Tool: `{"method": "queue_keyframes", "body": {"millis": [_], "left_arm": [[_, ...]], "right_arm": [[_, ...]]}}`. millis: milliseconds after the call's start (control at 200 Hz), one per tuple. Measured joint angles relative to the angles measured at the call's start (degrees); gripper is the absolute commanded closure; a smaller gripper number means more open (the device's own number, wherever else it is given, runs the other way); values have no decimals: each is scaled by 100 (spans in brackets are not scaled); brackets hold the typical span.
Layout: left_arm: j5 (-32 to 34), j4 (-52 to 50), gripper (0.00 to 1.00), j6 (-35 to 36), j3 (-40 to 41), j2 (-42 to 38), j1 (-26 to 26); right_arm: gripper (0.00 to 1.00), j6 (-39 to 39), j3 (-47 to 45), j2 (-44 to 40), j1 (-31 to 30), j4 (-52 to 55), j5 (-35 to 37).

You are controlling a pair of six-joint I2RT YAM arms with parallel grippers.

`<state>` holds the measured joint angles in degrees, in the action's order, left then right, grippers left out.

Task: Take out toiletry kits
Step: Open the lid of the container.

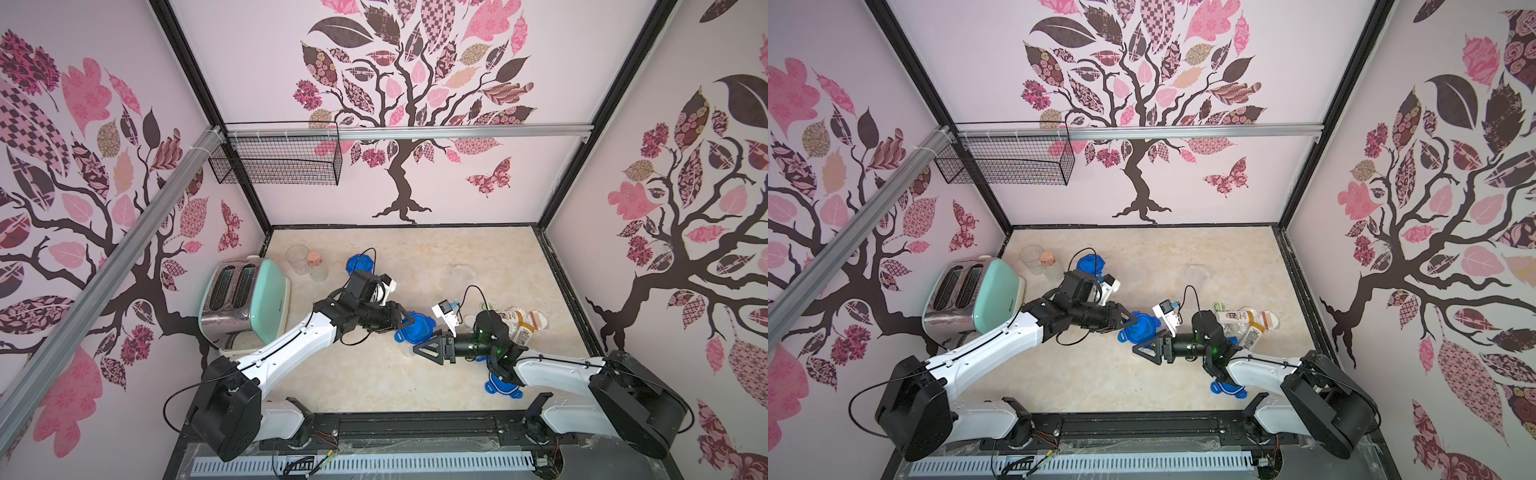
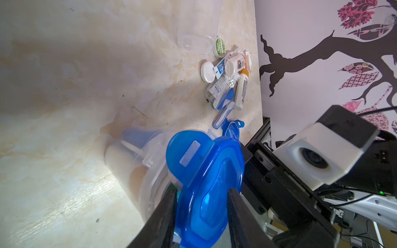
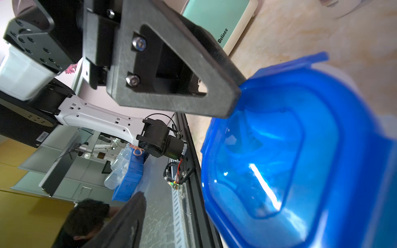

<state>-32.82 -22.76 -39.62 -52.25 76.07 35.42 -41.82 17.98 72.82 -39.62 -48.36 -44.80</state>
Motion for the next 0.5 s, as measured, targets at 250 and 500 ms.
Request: {"method": "queue_keyframes", "body": {"millis": [250, 500], "left_arm": [[11, 4, 56, -4, 26, -31, 37], [46, 55, 56, -28, 98, -101, 59]], "right_arm": [[41, -48, -61, -68, 0, 85, 146], [51, -83, -81, -85, 0, 190, 175]]}}
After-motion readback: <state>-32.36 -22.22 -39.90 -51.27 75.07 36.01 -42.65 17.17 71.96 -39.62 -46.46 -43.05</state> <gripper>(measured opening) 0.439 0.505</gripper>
